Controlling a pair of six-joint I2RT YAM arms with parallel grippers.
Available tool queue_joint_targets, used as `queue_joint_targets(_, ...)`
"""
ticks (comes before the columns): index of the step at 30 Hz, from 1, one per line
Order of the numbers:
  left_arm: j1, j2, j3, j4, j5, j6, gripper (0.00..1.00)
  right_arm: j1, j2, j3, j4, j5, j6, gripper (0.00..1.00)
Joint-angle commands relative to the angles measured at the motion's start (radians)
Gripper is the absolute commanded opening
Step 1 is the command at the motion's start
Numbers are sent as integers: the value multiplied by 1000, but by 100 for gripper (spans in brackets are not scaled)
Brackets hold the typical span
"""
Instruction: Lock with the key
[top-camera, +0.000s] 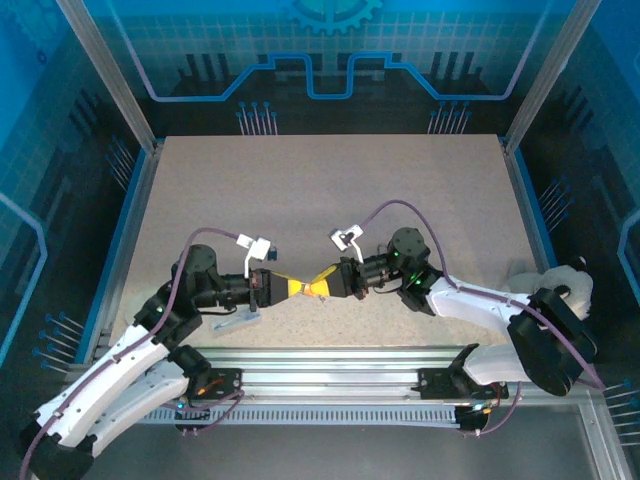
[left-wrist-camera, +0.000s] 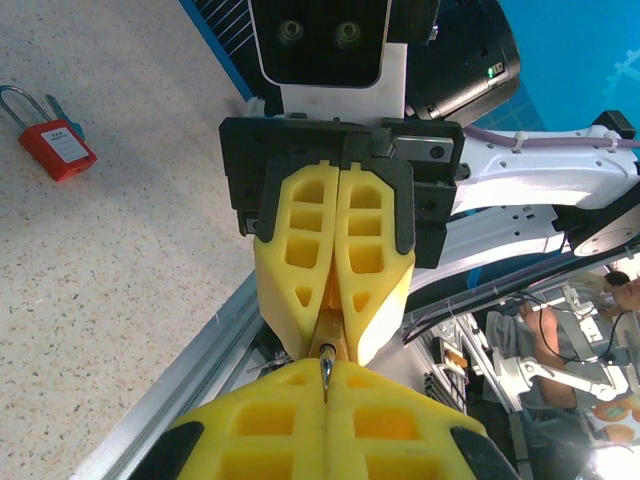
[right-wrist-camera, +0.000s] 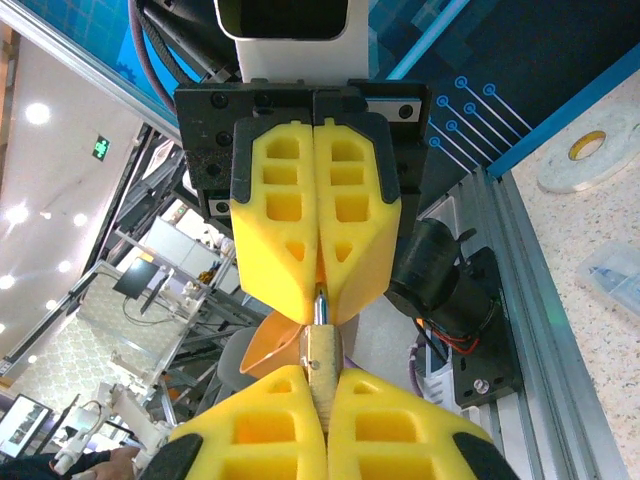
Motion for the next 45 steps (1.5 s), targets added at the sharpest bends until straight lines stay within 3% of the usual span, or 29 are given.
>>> queue_joint_targets(1,-37,24,-37,81,-14,-39,0,72,24,90,39,87,-35,0)
queue_joint_targets(24,-52,-33,-46,50,-115,-35,0,-14,-3,37,46,79,-32,0)
queue_joint_targets(28,-48,-47,-47,42,-141,-37,0,-20,-32,30,21,78,-51,5)
queue_joint_targets(38,-21,-57,-51,32,-169,-51,0,-46,-104,10,-62,74,-108,28)
queue_joint_targets(45,1,-70,-60,17,-195,-59,0,-116,-162,-19,-115,101,-118,60)
